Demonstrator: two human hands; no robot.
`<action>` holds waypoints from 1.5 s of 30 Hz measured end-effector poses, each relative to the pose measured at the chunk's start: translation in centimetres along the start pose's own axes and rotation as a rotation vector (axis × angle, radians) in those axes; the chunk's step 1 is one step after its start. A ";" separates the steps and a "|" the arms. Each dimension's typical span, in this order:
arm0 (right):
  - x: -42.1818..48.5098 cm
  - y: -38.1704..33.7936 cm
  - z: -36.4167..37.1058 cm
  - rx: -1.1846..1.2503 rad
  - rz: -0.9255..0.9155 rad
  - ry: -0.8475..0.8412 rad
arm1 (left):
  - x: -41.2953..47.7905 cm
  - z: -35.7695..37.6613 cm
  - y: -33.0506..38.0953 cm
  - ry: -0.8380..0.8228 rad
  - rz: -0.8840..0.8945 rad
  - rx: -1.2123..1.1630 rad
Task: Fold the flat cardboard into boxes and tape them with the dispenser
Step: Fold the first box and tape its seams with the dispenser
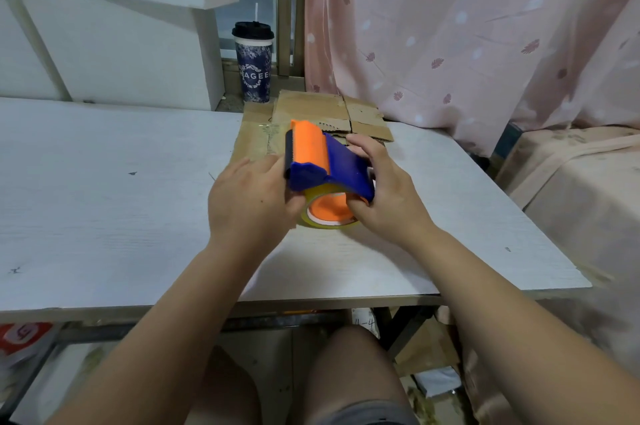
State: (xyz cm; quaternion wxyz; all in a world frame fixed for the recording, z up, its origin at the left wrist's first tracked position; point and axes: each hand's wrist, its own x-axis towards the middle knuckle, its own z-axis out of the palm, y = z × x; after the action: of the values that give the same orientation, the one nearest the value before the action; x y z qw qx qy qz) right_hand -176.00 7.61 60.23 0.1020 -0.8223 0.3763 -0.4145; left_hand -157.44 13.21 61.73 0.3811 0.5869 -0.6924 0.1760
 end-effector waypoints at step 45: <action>-0.5 1.8 -4.9 -0.338 -0.005 -0.183 | 0.2 0.3 -2.0 -0.050 -0.010 0.119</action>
State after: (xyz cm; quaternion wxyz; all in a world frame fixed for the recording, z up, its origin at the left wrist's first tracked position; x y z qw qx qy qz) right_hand -180.87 7.38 62.20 -0.0047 -0.8629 0.4277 -0.2692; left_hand -155.66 12.32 61.27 0.3287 0.6161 -0.6872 0.2002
